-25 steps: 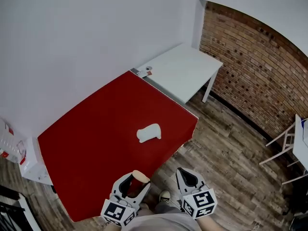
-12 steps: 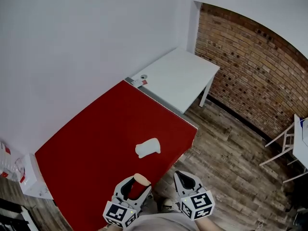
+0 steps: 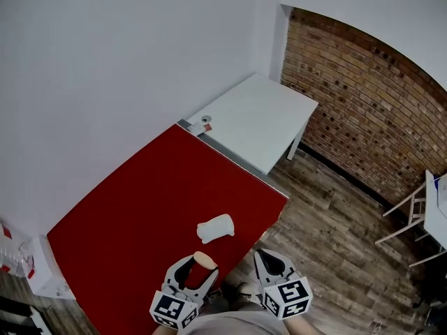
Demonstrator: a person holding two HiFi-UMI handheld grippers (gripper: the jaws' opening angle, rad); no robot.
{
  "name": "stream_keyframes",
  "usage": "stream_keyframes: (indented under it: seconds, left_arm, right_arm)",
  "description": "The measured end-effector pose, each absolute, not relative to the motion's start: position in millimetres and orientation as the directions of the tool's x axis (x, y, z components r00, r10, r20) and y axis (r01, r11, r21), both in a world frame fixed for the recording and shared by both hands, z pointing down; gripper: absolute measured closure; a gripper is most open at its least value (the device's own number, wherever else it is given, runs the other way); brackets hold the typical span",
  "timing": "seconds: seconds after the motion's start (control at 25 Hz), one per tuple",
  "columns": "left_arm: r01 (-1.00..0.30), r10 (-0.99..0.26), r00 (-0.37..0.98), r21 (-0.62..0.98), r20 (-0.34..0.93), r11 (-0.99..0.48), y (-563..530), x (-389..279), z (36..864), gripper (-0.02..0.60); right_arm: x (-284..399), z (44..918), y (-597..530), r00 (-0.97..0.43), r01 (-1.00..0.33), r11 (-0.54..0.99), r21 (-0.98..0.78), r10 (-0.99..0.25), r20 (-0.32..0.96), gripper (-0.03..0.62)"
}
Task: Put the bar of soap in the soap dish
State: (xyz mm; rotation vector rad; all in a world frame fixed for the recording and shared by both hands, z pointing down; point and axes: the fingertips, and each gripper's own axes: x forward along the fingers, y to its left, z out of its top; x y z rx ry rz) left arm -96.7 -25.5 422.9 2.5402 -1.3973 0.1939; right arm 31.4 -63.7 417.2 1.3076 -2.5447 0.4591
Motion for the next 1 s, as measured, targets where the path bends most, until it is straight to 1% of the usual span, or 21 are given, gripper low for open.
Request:
stream_keyframes:
  seconds: [0.64,0.84,1.0]
  left_arm:
    - [-0.844,-0.803,0.535,0.118,0.261,-0.523,-65.5,-107.1,430.0,0.321]
    - [-0.834,-0.778,0.544,0.097,0.314,-0.544,-88.9,-113.3,440.3,0.321]
    - [-0.802,-0.739,0.56,0.023,0.374,-0.596,-110.4,-112.9,454.7,0.321]
  right_arm:
    - [12.0,424.1,-103.5,-0.595,-0.8,0.573,-0.179,-0.719,0.359,0.588]
    - [8.6,429.3,-116.7,-0.592,-0.803,0.564,-0.194,-0.714,0.374,0.588]
    - [6.3,440.0,-126.3,-0.593,-0.802,0.557,-0.214,-0.706,0.386,0.588]
